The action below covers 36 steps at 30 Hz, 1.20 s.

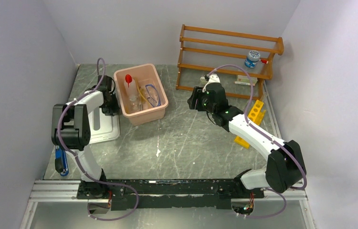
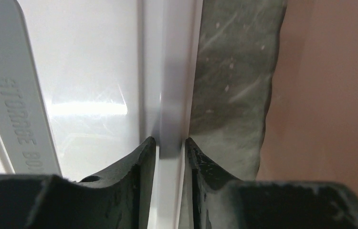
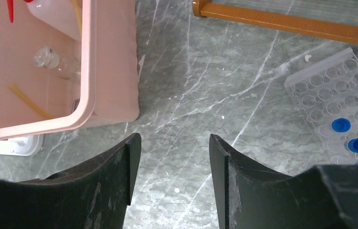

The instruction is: Organize the chemistry lab equipment

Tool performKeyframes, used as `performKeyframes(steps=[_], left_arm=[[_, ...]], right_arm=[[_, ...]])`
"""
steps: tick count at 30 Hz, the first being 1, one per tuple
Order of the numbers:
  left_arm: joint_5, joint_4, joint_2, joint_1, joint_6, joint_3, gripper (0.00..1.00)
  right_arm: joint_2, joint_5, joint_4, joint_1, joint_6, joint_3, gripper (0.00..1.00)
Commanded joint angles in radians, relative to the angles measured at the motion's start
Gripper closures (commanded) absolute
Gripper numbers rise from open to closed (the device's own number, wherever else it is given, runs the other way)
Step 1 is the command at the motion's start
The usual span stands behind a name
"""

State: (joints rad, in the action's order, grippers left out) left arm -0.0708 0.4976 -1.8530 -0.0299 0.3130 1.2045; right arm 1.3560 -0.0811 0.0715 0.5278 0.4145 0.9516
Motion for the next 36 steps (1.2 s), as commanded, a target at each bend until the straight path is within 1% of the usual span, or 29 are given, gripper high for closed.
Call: performKeyframes(steps=[1, 3, 6, 7, 8, 11, 12, 18, 21, 27, 31, 33, 34, 36], left_arm=[[0.049, 0.005, 0.031, -0.003, -0.007, -0.067, 0.68], [0.056, -0.008, 0.022, -0.003, -0.013, -0.079, 0.71], [0.039, -0.023, -0.004, -0.005, -0.025, -0.085, 0.72], [0.032, -0.021, -0.020, -0.006, -0.032, -0.081, 0.74], [0.026, -0.021, -0.028, -0.005, -0.038, -0.077, 0.77], [0.016, -0.015, -0.031, -0.006, -0.046, -0.064, 0.92], [0.019, -0.012, -0.019, -0.006, -0.046, -0.063, 0.95], [0.066, 0.037, 0.125, -0.006, -0.045, -0.056, 0.95], [0.117, 0.050, 0.232, -0.006, -0.016, -0.085, 0.95], [0.160, 0.058, 0.430, -0.003, 0.036, -0.167, 0.95], [0.127, 0.057, 0.549, -0.002, 0.098, -0.212, 0.95], [0.077, 0.053, 0.616, 0.001, 0.141, -0.239, 0.95], [0.073, 0.057, 0.641, 0.004, 0.148, -0.246, 0.95], [0.017, 0.070, 0.682, 0.011, 0.164, -0.250, 0.95]], right_arm=[[0.007, 0.010, -0.034, 0.005, 0.002, 0.000, 0.42], [0.015, 0.022, -0.038, 0.005, 0.006, 0.004, 0.43], [0.024, 0.033, -0.045, 0.008, 0.010, 0.005, 0.43], [0.027, 0.036, -0.045, 0.009, 0.010, 0.007, 0.43], [0.027, 0.040, -0.045, 0.010, 0.010, 0.008, 0.43], [0.039, 0.051, -0.036, 0.020, 0.011, 0.021, 0.43], [0.043, 0.050, -0.025, 0.027, 0.012, 0.030, 0.43], [0.044, 0.026, 0.049, 0.076, 0.055, 0.102, 0.44], [0.037, 0.027, 0.097, 0.095, 0.105, 0.152, 0.44], [0.031, 0.075, 0.175, 0.135, 0.179, 0.222, 0.43], [0.034, 0.102, 0.196, 0.184, 0.210, 0.242, 0.43], [0.035, 0.096, 0.200, 0.218, 0.220, 0.248, 0.43], [0.037, 0.093, 0.201, 0.233, 0.221, 0.253, 0.43], [0.047, 0.084, 0.205, 0.268, 0.224, 0.264, 0.43]])
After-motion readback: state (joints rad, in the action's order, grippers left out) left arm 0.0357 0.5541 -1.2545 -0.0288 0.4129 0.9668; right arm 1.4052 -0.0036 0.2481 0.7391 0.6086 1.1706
